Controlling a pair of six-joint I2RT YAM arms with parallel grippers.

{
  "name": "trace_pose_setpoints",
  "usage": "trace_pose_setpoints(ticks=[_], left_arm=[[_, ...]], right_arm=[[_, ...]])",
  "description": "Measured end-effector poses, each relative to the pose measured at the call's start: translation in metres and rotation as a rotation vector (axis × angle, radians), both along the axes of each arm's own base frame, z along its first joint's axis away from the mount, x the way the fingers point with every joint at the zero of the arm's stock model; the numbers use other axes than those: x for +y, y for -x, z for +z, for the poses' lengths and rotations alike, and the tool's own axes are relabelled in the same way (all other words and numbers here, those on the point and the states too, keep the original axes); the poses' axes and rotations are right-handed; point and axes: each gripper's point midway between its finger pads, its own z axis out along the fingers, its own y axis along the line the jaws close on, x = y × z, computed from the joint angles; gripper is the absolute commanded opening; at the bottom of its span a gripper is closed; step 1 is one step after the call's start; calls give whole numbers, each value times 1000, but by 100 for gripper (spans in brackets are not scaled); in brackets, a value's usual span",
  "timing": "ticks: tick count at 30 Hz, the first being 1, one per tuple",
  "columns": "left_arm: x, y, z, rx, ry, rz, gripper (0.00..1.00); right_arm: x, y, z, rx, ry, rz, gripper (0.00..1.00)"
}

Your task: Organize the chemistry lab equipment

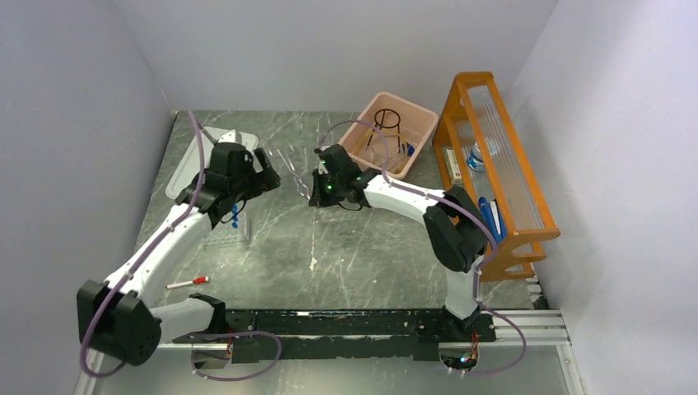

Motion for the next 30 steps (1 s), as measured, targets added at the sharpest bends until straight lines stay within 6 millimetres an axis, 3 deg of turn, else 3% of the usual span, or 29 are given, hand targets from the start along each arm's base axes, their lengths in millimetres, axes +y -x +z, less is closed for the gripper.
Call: trace_pose_setpoints(ticks=[6, 12, 21, 26, 28, 30], left_arm=[[-49, -24, -36, 84, 138, -156, 83], [-86, -38, -51, 91, 297, -254, 64], [-101, -41, -52, 62, 384, -295, 32], [-104, -38, -54, 61, 399, -315, 7], [-107, -38, -51, 55, 414, -332, 5], [-111, -38, -47, 39, 417, -357, 5]], right_arm=[[-13, -1, 20, 14, -119, -69, 0], [-9, 8, 30, 35, -195, -67, 0], [-1, 12, 50, 31, -284, -49, 0], [-1, 15, 57, 20, -311, -38, 0], [-2, 16, 59, 15, -314, -36, 0], [-2, 17, 58, 6, -309, -22, 26]])
